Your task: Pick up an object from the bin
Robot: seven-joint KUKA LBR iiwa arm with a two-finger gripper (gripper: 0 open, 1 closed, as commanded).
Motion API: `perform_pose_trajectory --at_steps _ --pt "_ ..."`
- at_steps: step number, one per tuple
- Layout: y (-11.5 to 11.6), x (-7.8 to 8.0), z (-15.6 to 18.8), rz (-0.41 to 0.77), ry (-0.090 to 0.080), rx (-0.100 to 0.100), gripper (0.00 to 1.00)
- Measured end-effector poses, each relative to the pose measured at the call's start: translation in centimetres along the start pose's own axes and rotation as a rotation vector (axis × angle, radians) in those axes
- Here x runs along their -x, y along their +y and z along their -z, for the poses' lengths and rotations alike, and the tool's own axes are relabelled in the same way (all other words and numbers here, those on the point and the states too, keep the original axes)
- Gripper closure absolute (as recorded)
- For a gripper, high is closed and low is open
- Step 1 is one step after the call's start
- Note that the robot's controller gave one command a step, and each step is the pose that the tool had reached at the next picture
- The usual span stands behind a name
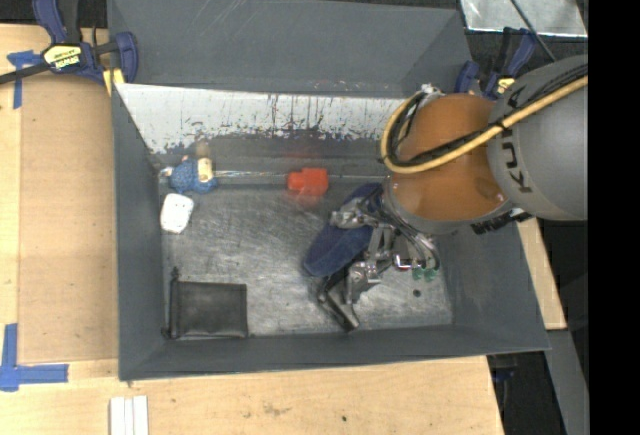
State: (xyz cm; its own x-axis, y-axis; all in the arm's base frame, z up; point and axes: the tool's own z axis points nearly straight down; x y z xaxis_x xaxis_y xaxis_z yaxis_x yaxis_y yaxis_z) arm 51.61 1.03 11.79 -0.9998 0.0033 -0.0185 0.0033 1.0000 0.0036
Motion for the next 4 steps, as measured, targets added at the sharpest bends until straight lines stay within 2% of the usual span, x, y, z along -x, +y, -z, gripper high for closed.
perform_pose_trajectory --at_steps 1,2,3,4 --pt "0.4 0.4 -0.9 -0.152 0.015 0.001 0.0" --pt "0.7 0.3 -1.1 -0.029 0.018 0.005 0.0" --pt "4.5 -2.0 -0.8 0.066 0.019 -0.002 0.0" --pt "-1.9 -0.2 -4.5 0.054 0.01 0.003 0.0"
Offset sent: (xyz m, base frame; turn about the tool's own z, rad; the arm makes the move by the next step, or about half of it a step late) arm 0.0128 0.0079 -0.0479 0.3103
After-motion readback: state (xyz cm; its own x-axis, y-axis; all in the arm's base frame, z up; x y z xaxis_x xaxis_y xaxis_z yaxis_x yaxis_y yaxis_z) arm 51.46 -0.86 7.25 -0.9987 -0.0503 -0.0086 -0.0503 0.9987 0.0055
